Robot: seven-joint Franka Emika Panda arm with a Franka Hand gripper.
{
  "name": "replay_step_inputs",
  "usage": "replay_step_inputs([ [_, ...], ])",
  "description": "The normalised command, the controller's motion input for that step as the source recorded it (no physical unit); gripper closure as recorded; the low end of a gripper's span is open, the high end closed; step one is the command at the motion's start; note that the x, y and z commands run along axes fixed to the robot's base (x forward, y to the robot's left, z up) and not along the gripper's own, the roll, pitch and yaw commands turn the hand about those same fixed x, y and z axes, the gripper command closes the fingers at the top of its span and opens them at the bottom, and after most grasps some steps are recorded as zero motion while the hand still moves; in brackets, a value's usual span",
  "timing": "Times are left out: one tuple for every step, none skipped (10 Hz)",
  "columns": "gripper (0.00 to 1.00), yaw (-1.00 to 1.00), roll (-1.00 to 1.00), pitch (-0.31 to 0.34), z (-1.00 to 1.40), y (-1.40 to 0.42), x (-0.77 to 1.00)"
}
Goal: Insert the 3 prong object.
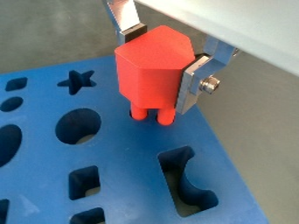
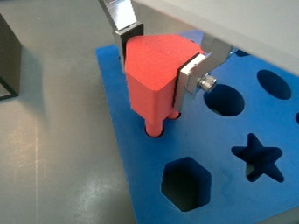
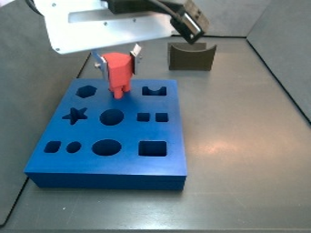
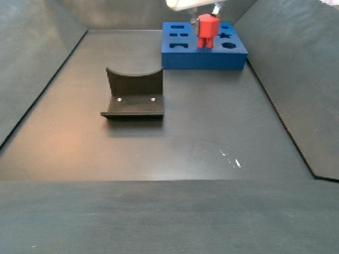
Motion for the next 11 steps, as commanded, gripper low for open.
replay_step_inputs([
  [1.00, 0.00, 0.24, 0.000, -0.77, 0.00, 0.06],
  [1.00, 0.00, 0.28, 0.000, -0.82, 0.00, 0.00],
  [1.00, 0.00, 0.24, -0.054, -0.87, -0.02, 0.00],
  [1.00, 0.03, 0.14, -0.127, -0.93, -0.04, -0.01],
  [1.00, 0.08, 0.08, -0.179, -0.90, -0.05, 0.00],
  [1.00, 0.09, 0.07, -0.199, -0.86, -0.04, 0.00],
  [1.00, 0.16, 0.01, -0.249, -0.75, -0.05, 0.00],
  [1.00, 0.15, 0.01, -0.294, -0.66, -0.05, 0.00],
  [1.00, 0.12, -0.02, -0.477, -0.27, -0.19, -0.31],
  [1.00, -0.01, -0.18, -0.114, -0.07, 0.16, -0.01],
  [1.00, 0.00, 0.01, 0.000, 0.00, -0.01, 0.00],
])
